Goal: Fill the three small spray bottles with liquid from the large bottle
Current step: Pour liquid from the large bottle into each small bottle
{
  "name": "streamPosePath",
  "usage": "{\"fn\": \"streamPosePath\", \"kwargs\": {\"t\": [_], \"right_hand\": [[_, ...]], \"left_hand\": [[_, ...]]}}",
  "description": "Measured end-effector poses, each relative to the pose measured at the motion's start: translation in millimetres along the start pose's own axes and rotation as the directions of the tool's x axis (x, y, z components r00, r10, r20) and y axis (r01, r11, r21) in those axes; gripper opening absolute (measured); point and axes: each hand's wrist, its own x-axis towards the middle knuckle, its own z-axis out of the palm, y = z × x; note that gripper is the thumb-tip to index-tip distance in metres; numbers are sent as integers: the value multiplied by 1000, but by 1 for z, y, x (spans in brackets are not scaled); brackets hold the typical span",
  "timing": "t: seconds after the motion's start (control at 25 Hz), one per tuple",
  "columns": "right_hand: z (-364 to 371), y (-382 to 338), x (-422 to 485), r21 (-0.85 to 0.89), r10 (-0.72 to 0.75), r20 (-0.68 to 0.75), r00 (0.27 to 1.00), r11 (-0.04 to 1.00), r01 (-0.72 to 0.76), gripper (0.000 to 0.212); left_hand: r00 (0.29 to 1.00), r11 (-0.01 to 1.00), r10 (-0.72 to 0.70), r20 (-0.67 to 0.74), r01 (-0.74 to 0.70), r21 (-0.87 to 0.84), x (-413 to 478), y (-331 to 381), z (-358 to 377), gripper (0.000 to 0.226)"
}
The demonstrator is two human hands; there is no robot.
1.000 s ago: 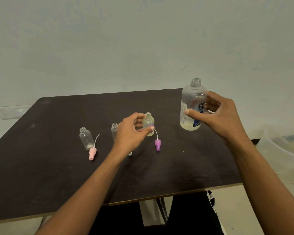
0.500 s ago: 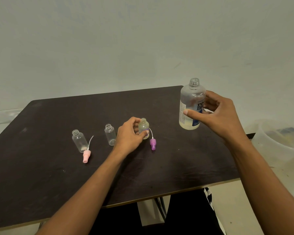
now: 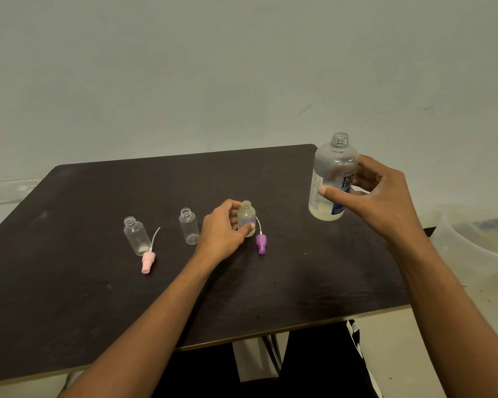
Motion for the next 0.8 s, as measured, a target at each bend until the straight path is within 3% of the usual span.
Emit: {"fn": "streamPosePath", "kwargs": {"t": [0.24, 0.44, 0.8], "right_hand": [[1, 1, 0, 28, -4, 7, 1000, 1000, 4, 72], [6, -1, 0, 58, -16, 8, 1000, 998, 16, 71], [23, -8, -1, 92, -30, 41, 999, 995, 26, 65]], "left_hand": [[993, 992, 110, -47, -112, -52, -9, 11, -15, 66], [946, 958, 235, -223, -264, -110, -25, 36, -64, 56], [948, 981, 174, -268, -189, -32, -43, 14, -103, 58]]}}
